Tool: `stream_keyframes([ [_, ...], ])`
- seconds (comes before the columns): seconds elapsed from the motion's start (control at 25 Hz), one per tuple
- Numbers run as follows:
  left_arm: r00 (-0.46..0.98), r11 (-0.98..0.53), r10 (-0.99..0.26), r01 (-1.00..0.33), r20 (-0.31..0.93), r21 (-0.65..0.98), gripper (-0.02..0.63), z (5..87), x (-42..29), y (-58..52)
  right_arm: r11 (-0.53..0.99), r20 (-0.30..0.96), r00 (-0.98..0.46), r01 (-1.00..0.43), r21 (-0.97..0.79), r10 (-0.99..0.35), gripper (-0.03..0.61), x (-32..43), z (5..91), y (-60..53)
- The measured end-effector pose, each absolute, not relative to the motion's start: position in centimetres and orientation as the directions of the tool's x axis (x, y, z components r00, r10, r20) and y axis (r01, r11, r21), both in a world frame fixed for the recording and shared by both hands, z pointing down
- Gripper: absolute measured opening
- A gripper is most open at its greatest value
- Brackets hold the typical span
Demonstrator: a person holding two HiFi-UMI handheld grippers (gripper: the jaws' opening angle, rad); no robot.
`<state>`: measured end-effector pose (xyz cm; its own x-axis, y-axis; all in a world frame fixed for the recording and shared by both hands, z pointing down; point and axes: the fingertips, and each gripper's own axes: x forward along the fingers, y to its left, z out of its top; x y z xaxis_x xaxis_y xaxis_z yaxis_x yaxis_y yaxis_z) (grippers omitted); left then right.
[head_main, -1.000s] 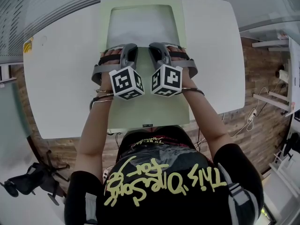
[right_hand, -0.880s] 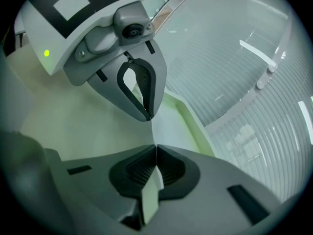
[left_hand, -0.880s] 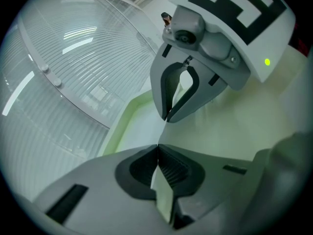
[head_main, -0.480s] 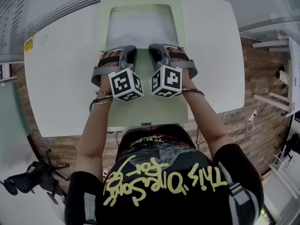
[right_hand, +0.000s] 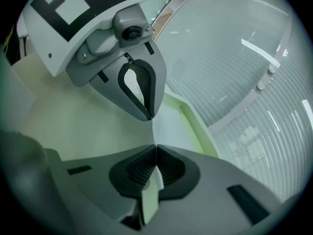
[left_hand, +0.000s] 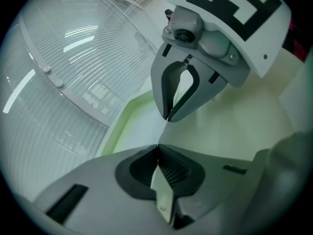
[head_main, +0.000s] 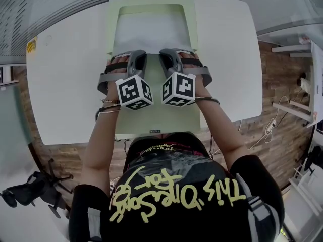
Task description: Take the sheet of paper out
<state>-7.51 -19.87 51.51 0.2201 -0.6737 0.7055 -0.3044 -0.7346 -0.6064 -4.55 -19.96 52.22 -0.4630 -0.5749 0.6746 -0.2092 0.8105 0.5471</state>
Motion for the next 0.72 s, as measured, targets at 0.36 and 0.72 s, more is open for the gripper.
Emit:
stream_keyframes([
  [0.36,0.205,-0.732,-0.675,-0.314,0.709,-0.605,0.009,51.49,-7.78,-19.44,0.824,0.679,-0.484,-0.193,0.533,-0.552,0.009,-4.79,52.16,-19.37],
  [0.72,0.186,-0.718,-0.684,-0.338,0.705,-0.608,0.009,51.06,-7.91,-18.93,0.833,0.673,-0.511,-0.183,0.523,-0.535,0.009,-4.85,51.40,-18.87],
])
